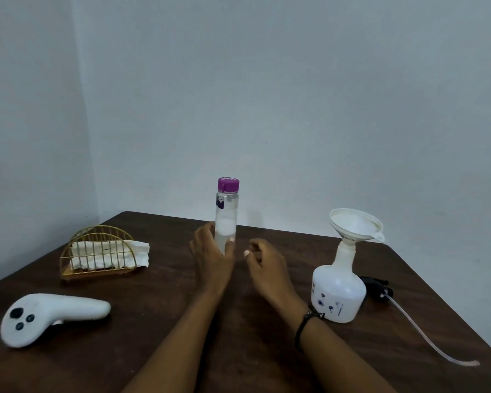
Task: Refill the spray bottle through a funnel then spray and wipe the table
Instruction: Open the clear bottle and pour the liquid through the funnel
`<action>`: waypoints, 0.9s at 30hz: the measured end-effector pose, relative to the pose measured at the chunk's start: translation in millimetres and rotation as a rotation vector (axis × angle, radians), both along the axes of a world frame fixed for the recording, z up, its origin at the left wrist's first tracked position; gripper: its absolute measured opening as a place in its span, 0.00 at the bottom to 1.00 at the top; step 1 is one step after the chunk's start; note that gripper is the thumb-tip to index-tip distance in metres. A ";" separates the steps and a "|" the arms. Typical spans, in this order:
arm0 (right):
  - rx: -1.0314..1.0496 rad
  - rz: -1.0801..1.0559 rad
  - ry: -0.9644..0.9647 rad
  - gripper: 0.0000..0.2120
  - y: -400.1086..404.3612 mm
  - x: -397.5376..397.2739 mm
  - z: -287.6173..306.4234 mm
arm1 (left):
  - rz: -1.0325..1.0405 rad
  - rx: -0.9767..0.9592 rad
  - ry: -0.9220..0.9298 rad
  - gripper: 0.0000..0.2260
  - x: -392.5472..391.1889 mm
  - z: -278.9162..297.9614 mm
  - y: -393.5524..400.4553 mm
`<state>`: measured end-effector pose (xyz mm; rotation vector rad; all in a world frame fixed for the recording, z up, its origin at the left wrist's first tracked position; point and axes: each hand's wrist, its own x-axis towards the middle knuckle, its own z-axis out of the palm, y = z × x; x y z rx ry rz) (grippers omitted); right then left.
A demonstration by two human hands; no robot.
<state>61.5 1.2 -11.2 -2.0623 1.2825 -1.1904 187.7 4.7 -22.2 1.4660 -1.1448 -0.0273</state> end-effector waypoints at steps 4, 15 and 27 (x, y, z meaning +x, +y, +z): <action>0.077 0.041 0.002 0.19 -12.4 18.9 -8.4 | -0.060 0.063 0.072 0.28 9.8 -4.9 -10.3; 0.090 0.202 -0.046 0.21 -25.8 33.9 -23.6 | -0.190 0.132 0.094 0.22 19.9 -19.9 -30.7; 0.086 0.095 -0.211 0.15 -20.3 28.0 -21.9 | -0.184 0.119 0.050 0.23 11.4 -10.2 -10.9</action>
